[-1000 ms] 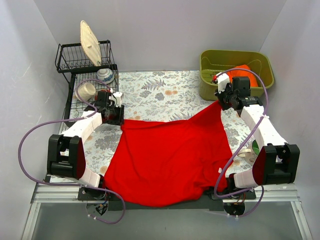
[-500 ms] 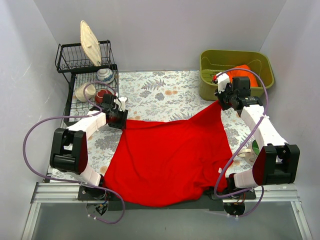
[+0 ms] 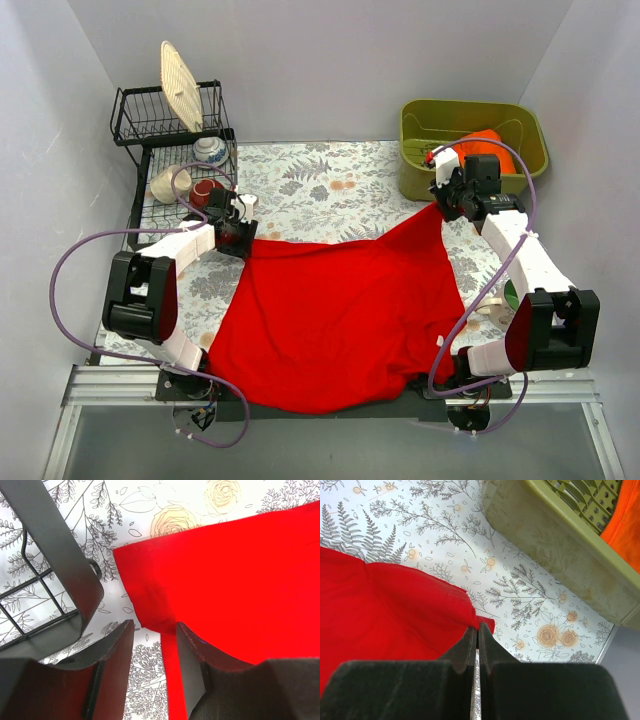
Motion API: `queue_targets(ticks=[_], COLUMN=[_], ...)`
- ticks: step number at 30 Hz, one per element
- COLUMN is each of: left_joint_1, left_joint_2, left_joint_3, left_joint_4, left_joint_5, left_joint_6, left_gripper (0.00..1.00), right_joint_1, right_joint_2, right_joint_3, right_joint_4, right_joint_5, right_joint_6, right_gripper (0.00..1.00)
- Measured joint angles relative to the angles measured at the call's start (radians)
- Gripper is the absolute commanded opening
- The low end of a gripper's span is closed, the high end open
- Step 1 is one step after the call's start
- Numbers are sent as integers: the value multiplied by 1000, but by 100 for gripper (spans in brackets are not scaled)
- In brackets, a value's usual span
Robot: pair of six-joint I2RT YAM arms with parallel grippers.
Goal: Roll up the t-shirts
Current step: Flatten out the T-shirt at the center of the board.
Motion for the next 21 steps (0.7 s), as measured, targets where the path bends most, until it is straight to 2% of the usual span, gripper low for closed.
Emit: queue_targets(ticks=[7, 16, 21], left_joint_1=[-3, -19, -25], left_joint_2=[25, 47, 47], left_joint_3=[0, 3, 7], left_joint_4=[17, 22, 27], left_joint_5=[-5, -4, -8], left_joint_6=[10, 18, 21], left_gripper=[38, 27, 27], right_joint_1=[0, 0, 0], right_joint_2=[0, -6, -7], right_joint_3=[-1, -20, -20], right_joint_4=[1, 5, 6], right_joint_5=[0, 1, 3], right_joint_6=[0, 0, 0], right_gripper=[1, 1, 1])
